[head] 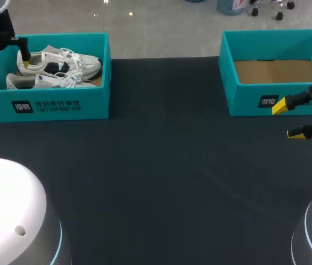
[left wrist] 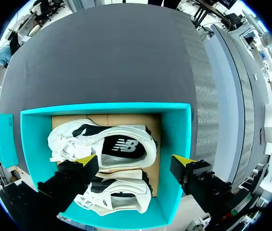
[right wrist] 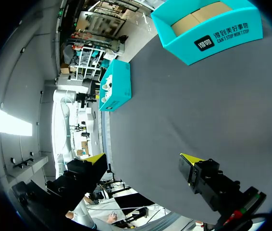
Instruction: Take the shoe out of the shoebox, open the shoe tongue, remove and reinsert the insole, then place the shoe into the shoebox
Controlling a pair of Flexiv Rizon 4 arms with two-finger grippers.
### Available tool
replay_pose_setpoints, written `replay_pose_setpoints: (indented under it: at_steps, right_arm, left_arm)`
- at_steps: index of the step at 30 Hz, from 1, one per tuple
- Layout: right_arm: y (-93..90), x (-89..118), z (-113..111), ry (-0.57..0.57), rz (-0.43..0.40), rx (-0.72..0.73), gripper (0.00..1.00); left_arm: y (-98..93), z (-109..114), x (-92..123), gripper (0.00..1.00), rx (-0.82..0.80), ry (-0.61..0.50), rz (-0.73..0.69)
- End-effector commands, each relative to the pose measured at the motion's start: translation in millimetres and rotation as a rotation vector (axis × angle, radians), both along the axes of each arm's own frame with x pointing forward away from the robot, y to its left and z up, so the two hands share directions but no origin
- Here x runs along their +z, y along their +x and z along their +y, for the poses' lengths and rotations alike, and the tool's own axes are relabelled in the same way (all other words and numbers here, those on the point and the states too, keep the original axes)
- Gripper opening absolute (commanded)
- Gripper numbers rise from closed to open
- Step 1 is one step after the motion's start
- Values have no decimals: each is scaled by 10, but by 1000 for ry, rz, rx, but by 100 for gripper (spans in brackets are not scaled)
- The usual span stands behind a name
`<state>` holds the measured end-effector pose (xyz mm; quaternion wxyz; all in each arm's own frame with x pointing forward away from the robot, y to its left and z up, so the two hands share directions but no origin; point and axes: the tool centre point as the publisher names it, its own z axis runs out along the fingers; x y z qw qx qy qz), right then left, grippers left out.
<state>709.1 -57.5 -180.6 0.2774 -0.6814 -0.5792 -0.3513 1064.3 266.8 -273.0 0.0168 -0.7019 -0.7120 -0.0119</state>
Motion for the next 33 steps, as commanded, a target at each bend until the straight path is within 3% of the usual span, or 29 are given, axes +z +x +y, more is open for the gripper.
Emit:
replay_pose_setpoints:
  at_steps: [1,4,16,21,25,29,33]
  right_arm:
    - [-1,-4,2,-1,1,0,100]
    - [-1,-4,2,-1,1,0,100]
    - [-1,-4,2,-1,1,0,100]
    - [-1,-4,2,-1,1,0,100]
    - [-1,-4,2,-1,1,0,100]
    - [-1,-4,2,-1,1,0,100]
    - [-1,-4,2,-1,1,0,100]
  left_arm:
    - [-9,8,-85,91,6,2,-15]
    - [15,39,-115,75,18,2,-9]
    - [40,238,-304,73,39,16,12]
    - [10,241,-361,57,36,15,10]
    - [-15,247,-412,61,28,30,5]
    - [-31,273,-471,50,24,32,9]
    - [-50,264,-534,51,6,32,5]
